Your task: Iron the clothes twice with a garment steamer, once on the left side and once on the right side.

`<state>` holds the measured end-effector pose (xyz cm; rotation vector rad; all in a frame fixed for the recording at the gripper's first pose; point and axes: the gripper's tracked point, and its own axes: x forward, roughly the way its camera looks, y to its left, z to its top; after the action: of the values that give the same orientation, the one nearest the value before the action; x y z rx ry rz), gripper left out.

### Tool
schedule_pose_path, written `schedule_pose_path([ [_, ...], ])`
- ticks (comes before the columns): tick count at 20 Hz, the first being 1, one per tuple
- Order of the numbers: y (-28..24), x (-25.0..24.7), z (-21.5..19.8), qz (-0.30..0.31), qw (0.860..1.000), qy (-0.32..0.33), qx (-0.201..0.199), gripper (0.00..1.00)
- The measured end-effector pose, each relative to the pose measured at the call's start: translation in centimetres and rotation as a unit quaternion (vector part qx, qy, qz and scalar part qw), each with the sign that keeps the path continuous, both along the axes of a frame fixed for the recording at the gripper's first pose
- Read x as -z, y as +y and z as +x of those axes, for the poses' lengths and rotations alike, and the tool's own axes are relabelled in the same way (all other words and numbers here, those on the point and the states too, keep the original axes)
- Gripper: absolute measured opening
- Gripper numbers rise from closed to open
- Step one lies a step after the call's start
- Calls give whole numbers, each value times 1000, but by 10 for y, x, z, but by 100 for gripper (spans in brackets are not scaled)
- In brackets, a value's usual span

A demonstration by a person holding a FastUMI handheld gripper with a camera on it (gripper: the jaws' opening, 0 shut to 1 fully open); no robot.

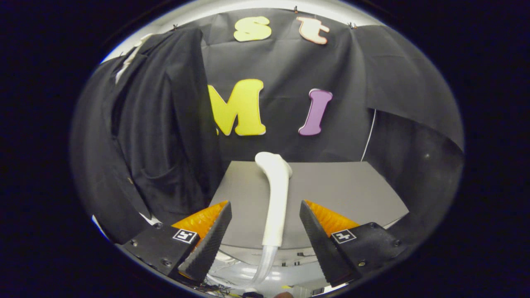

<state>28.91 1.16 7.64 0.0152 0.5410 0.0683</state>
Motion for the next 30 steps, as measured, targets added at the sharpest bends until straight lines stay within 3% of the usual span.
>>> schedule_pose_path([
  [5, -10, 49, 54, 3, 992, 126, 8, 99],
  [8, -9, 66, 66, 12, 987, 160, 7, 95],
  [12, -12, 80, 68, -12, 984, 178, 14, 77],
  [17, -11, 79, 75, 1, 987, 156, 40, 42],
  [21, -6, 72, 62, 32, 989, 135, 52, 35],
  [30, 33, -39, -8, 86, 994, -47, 55, 32],
])
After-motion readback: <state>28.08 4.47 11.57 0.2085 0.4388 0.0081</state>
